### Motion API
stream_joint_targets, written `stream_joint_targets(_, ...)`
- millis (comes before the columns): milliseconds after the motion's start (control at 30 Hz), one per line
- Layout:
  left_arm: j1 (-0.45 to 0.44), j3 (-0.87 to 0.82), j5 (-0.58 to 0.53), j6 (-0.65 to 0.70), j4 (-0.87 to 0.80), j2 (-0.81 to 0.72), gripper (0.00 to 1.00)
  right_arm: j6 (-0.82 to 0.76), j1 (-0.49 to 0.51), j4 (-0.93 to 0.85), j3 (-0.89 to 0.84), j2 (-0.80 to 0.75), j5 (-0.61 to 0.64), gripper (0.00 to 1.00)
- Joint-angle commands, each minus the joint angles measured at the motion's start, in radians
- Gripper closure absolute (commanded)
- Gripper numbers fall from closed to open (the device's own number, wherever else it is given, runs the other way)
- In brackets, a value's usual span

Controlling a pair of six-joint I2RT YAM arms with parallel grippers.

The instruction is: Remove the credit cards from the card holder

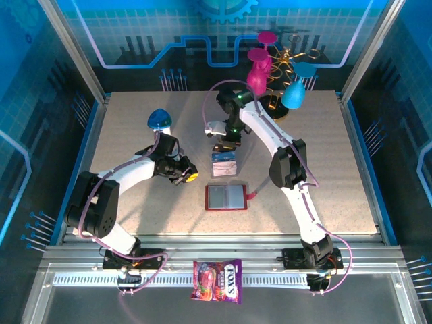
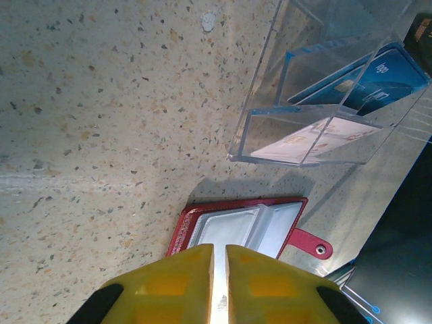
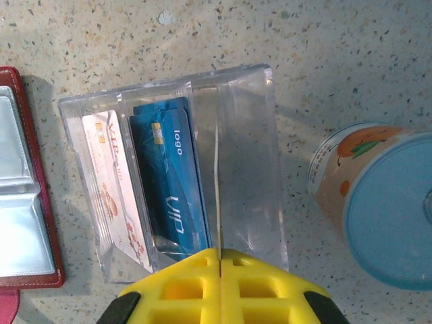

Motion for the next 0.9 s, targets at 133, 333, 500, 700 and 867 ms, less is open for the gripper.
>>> stream_joint_targets(133, 0.011, -0.004, 0.0, -0.008, -0.008, -0.006, 0.87, -0.01, -0.013, -0.064, -0.018, 0.01, 0.013, 1.0)
stream_joint_targets(333, 0.011, -0.006, 0.001, -0.008, -0.01, -0.01, 0.86, -0.014, -0.012, -0.055, -0.025, 0.017, -0.003, 0.98)
stream_joint_targets(500, 0.011, -0.008, -0.003, -0.008, -0.016, -0.021, 0.87, -0.007, -0.01, -0.023, -0.02, 0.019, 0.017, 0.78)
stream_joint_targets(700, 0.011, -0.009, 0.0, -0.013, -0.011, -0.018, 0.87, 0.013, -0.018, 0.04, -0.04, -0.019, 0.054, 0.74)
stream_joint_targets(867, 0.011, -0.004, 0.004, -0.009, -0.011, -0.013, 0.87, 0.02, -0.021, 0.029, -0.05, -0.037, 0.039, 0.74)
